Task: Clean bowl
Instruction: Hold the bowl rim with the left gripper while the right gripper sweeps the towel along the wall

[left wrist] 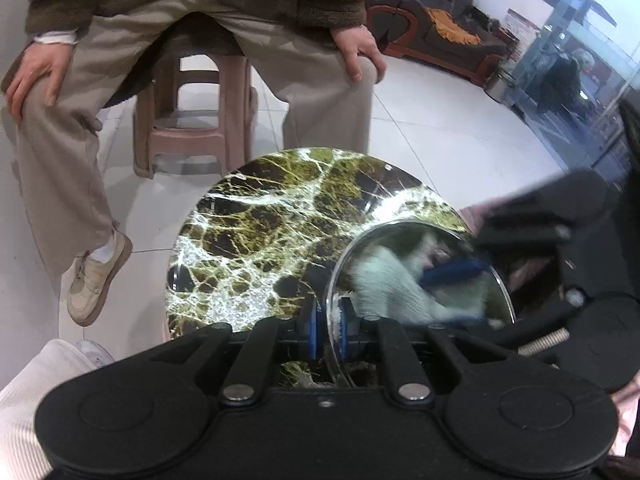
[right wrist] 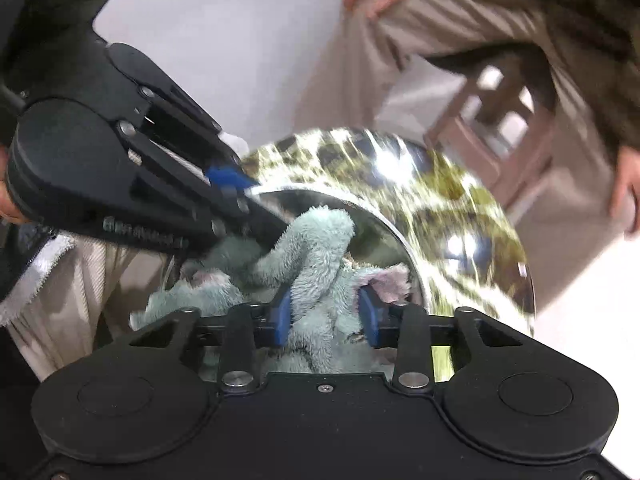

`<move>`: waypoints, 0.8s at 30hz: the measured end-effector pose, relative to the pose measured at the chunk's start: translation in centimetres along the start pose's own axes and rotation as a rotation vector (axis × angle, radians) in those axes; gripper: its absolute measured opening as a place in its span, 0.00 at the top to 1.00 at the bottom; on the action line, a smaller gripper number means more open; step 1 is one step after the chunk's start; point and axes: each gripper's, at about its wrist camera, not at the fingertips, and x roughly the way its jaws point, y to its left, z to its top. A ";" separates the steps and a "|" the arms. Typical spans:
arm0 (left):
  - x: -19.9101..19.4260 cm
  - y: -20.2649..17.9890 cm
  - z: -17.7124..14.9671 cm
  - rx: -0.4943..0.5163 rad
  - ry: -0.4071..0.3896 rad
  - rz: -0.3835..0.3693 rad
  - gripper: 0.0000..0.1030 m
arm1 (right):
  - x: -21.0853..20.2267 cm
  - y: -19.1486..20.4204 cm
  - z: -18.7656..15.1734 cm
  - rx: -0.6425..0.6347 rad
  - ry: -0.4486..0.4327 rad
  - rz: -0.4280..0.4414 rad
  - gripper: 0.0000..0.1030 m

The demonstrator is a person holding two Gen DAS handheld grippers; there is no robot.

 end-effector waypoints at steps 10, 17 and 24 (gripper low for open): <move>-0.2 -0.3 0.0 0.021 0.000 0.019 0.90 | 1.0 1.9 0.9 -0.044 -0.017 -0.044 0.75; 0.3 -0.8 -0.1 0.029 0.007 0.027 0.90 | 0.6 1.8 -0.9 -0.045 0.035 -0.031 0.74; -0.1 -0.6 -0.1 0.040 0.005 0.041 0.90 | 1.4 1.2 1.2 -0.061 0.002 -0.092 0.76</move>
